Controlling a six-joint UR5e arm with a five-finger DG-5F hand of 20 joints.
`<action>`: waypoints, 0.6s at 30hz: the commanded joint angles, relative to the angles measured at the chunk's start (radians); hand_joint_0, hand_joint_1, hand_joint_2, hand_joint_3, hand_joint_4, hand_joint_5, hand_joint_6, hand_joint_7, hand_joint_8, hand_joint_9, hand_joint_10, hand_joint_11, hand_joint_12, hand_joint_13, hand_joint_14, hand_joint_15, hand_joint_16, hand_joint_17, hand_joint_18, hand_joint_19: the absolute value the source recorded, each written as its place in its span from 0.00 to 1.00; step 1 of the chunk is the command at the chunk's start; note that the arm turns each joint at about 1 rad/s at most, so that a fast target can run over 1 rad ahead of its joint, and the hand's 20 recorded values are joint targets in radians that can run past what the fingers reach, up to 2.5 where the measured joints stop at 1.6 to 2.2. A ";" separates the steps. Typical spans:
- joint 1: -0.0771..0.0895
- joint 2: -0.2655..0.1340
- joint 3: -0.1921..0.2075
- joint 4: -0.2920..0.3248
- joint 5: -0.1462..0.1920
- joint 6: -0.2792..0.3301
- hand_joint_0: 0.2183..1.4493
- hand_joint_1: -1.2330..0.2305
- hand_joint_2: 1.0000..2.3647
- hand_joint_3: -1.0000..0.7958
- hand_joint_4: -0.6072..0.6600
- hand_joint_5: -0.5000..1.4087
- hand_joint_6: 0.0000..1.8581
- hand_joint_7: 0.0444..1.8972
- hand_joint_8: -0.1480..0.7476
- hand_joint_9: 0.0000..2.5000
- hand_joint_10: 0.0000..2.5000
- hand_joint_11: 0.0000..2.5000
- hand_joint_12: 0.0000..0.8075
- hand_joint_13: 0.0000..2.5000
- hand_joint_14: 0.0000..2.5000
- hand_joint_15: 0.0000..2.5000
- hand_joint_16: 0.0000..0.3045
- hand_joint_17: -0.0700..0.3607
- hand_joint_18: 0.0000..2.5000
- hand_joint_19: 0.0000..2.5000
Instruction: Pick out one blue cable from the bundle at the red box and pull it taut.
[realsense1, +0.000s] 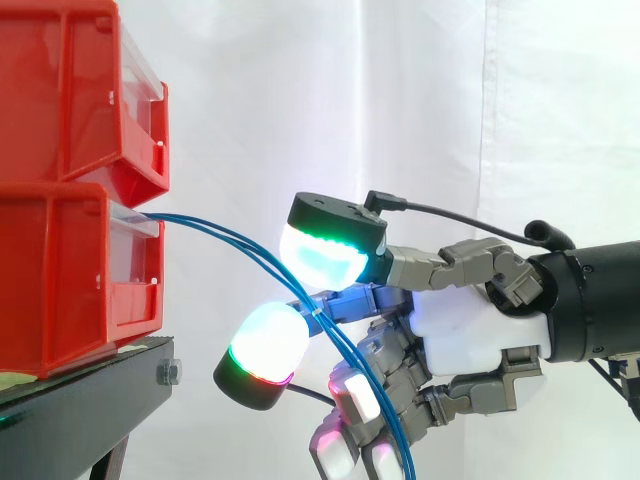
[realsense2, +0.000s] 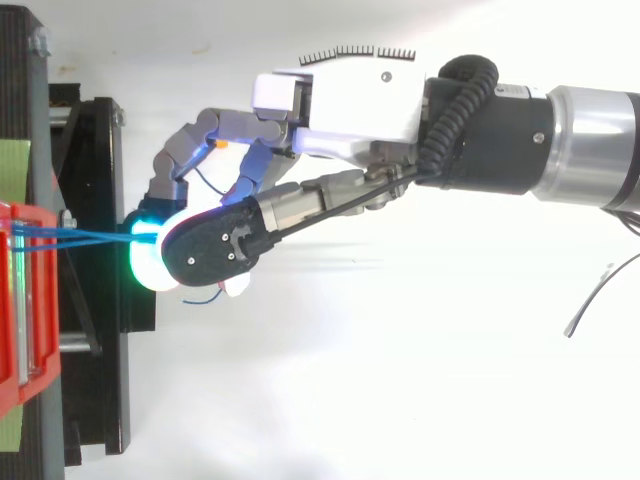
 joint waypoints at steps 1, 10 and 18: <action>-0.004 0.002 0.001 0.000 -0.002 0.000 0.26 0.50 0.00 0.29 0.52 0.20 0.46 0.35 0.52 0.46 0.01 0.25 0.42 0.37 0.01 0.19 0.16 0.42 0.35 0.27; -0.016 0.002 0.001 -0.002 -0.014 0.000 0.29 0.47 0.01 0.34 0.51 0.20 0.46 0.36 0.51 0.46 0.01 0.25 0.41 0.37 0.01 0.19 0.16 0.41 0.34 0.27; -0.024 0.003 0.021 -0.016 -0.033 -0.006 0.30 0.42 0.01 0.41 0.49 0.21 0.49 0.35 0.50 0.46 0.01 0.25 0.40 0.37 0.01 0.20 0.15 0.41 0.35 0.27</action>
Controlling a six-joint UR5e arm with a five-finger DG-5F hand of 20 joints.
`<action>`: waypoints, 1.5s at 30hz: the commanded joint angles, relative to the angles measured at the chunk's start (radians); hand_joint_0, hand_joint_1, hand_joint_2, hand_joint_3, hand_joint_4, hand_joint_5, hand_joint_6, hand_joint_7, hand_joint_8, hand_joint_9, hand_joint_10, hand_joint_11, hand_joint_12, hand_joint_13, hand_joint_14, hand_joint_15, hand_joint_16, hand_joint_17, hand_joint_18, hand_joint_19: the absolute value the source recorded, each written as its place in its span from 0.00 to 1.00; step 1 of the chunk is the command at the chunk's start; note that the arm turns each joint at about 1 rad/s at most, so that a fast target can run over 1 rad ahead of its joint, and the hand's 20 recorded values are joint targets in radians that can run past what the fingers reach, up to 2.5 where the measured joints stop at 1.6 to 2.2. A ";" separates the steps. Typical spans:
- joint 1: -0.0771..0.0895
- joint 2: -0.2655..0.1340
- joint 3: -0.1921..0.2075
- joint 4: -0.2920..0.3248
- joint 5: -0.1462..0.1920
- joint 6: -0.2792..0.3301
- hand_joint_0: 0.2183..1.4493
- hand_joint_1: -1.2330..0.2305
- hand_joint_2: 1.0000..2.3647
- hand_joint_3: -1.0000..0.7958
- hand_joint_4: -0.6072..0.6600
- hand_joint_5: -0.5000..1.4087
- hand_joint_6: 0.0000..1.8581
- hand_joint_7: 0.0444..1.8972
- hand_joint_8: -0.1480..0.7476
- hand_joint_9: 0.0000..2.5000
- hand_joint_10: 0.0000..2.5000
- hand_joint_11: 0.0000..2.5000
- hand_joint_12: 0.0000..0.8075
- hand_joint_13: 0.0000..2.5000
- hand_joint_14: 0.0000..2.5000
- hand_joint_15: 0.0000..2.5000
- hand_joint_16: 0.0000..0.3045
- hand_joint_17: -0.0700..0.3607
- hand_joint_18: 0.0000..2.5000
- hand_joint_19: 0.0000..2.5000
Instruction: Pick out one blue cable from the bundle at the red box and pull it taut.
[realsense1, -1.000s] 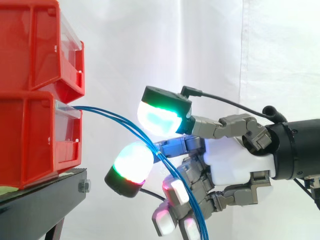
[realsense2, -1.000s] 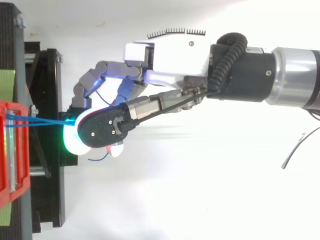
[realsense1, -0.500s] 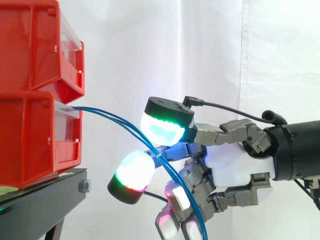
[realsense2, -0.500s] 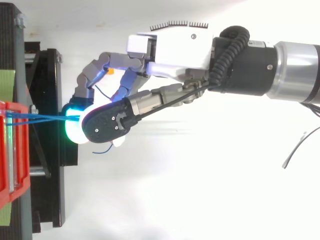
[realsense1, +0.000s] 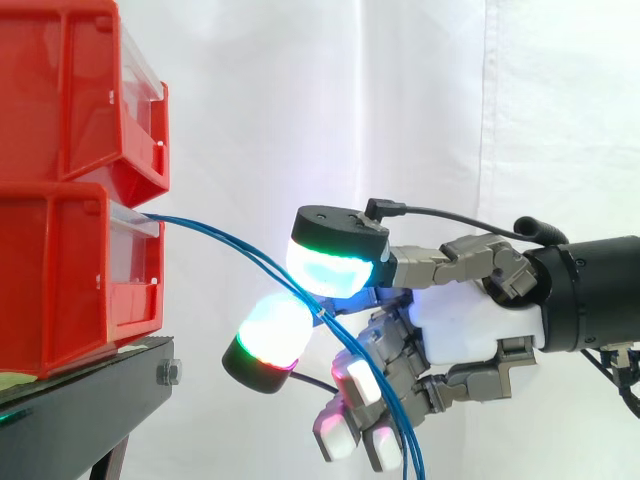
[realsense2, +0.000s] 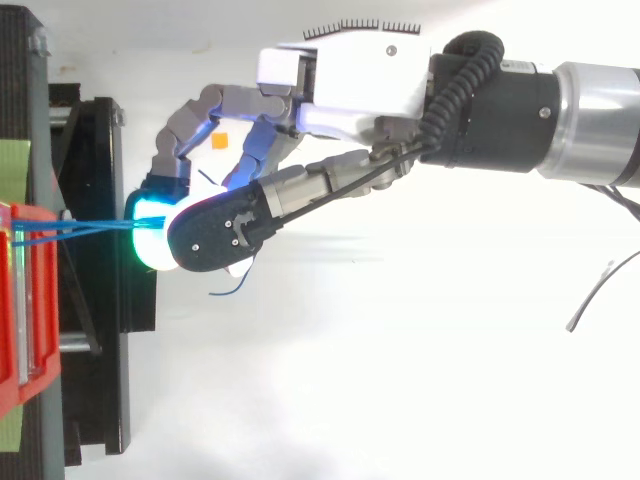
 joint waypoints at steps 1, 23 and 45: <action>-0.003 0.003 0.012 -0.010 -0.006 -0.007 0.30 0.42 0.01 0.41 0.49 0.21 0.49 0.35 0.50 0.46 0.01 0.25 0.40 0.37 0.01 0.19 0.15 0.41 0.35 0.27; 0.008 0.035 0.028 -0.130 -0.005 -0.037 0.35 0.31 0.02 0.45 0.42 0.21 0.51 0.36 0.50 0.46 0.01 0.27 0.40 0.37 0.01 0.19 0.15 0.40 0.35 0.26; 0.013 0.034 0.028 -0.135 -0.005 -0.040 0.24 0.33 0.00 0.28 0.48 0.21 0.49 0.31 0.50 0.50 0.01 0.30 0.41 0.41 0.01 0.20 0.16 0.42 0.38 0.25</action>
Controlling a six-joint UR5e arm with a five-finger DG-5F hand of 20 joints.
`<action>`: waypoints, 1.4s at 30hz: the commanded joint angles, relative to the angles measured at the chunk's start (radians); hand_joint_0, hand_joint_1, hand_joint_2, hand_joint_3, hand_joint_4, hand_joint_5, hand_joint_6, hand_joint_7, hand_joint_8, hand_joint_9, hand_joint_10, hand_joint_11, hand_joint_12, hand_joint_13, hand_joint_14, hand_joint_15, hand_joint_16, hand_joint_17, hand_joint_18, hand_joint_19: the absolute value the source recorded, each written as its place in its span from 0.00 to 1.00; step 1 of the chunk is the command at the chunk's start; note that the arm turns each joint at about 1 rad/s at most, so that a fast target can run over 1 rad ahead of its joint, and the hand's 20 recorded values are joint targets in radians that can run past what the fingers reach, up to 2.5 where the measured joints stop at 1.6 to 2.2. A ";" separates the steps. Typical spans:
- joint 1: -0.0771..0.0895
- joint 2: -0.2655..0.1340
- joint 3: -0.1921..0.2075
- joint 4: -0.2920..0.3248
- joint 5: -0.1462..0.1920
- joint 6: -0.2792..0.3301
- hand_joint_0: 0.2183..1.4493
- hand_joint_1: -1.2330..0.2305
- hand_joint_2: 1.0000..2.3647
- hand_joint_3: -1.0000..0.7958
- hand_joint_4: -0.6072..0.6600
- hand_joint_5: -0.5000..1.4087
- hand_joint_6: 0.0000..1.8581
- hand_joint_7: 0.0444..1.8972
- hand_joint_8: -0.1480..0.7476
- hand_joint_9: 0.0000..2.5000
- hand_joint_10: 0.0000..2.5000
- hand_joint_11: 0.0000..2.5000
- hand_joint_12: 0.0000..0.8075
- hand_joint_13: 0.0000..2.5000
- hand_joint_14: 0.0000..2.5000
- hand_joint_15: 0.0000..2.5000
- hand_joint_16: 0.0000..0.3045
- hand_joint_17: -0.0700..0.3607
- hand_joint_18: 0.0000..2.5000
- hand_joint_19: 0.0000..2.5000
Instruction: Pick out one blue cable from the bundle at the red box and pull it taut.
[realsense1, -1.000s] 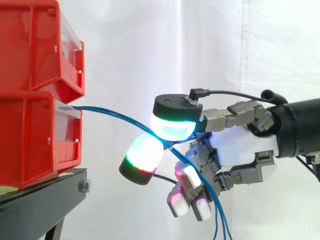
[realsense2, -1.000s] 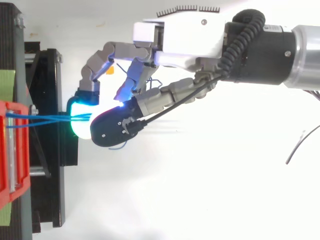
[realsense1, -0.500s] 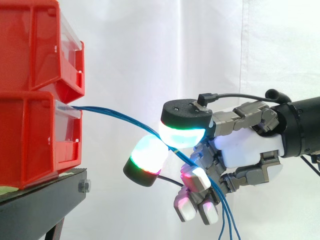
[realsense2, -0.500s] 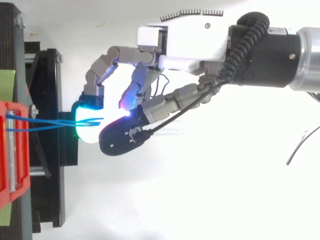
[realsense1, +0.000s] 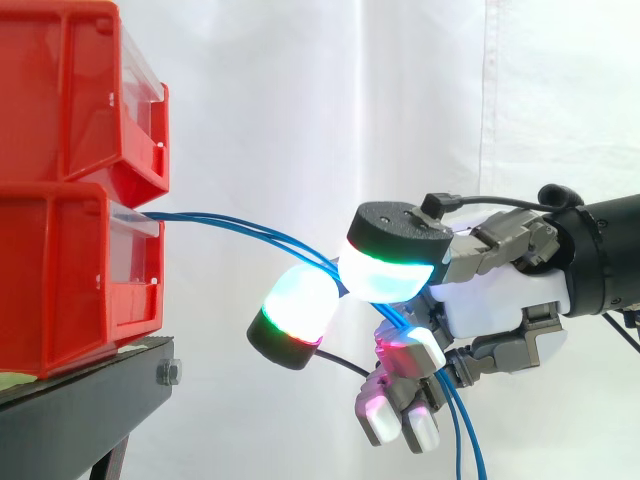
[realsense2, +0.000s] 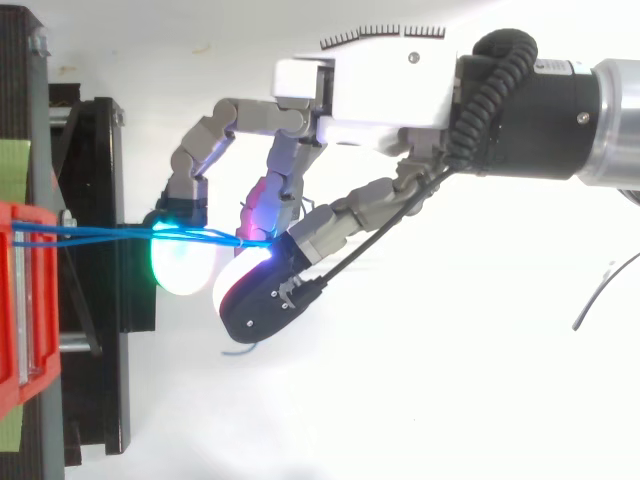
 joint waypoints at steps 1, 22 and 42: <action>0.001 0.000 0.000 0.000 0.000 -0.001 0.23 0.34 0.00 0.28 0.48 0.21 0.49 0.31 0.50 0.50 0.01 0.29 0.41 0.41 0.01 0.20 0.16 0.42 0.39 0.25; 0.001 0.000 0.000 0.000 -0.002 0.002 0.31 0.41 0.02 0.42 0.46 0.21 0.50 0.33 0.50 0.50 0.01 0.29 0.41 0.41 0.01 0.21 0.15 0.41 0.37 0.27; 0.001 0.000 -0.001 0.000 -0.002 0.002 0.33 0.33 0.00 0.28 0.46 0.21 0.51 0.32 0.48 0.50 0.01 0.31 0.39 0.40 0.01 0.21 0.15 0.40 0.37 0.26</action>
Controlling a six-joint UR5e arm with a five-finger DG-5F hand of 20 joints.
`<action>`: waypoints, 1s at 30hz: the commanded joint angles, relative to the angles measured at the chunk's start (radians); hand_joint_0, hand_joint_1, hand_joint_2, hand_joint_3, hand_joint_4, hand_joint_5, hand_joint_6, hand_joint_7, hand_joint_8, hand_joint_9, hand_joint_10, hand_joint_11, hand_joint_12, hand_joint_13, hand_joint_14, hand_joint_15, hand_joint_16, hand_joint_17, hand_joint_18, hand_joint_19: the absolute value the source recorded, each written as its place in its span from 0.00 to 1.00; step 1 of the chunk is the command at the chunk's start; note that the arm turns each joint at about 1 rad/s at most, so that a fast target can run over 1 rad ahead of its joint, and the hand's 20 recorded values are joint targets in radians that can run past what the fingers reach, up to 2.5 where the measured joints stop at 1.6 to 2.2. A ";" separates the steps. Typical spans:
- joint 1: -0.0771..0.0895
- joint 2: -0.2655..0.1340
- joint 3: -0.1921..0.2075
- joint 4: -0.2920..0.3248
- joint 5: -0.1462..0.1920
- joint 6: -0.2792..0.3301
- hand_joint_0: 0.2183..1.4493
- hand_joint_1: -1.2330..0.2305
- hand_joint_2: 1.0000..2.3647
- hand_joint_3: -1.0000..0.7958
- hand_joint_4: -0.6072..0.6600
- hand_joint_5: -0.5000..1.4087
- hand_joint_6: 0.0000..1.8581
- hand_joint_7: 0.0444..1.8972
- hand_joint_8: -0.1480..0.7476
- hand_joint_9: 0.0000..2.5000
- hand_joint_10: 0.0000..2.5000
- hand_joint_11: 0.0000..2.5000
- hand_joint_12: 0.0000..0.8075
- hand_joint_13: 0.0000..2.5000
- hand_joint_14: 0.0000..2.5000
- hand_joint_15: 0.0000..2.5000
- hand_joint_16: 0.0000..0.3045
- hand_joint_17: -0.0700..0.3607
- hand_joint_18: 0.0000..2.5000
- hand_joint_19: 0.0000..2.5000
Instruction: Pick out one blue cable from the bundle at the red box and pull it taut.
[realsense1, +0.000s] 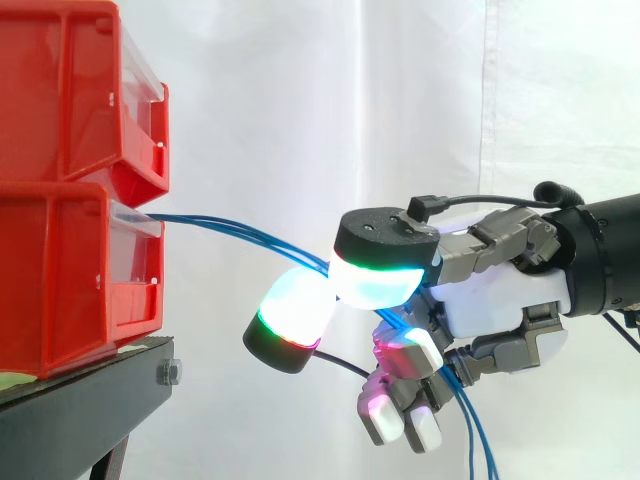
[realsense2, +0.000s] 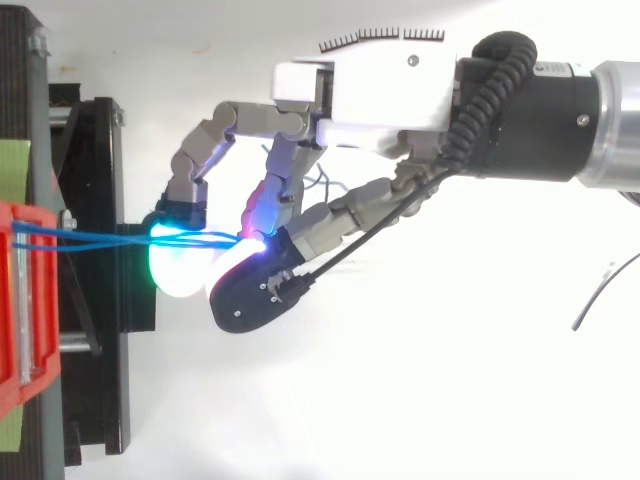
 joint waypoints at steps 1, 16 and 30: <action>0.000 0.000 0.000 -0.001 0.000 0.000 0.32 0.34 0.00 0.28 0.47 0.21 0.51 0.32 0.48 0.51 0.01 0.31 0.39 0.40 0.01 0.21 0.15 0.40 0.37 0.26; 0.000 0.000 -0.001 -0.001 0.000 0.000 0.31 0.55 0.01 0.36 0.46 0.22 0.47 0.37 0.50 0.54 0.01 0.29 0.41 0.42 0.01 0.22 0.16 0.41 0.37 0.29; 0.000 0.000 -0.001 0.004 0.000 0.000 0.30 0.39 0.02 0.45 0.49 0.21 0.49 0.36 0.51 0.51 0.01 0.32 0.42 0.41 0.01 0.22 0.16 0.41 0.37 0.27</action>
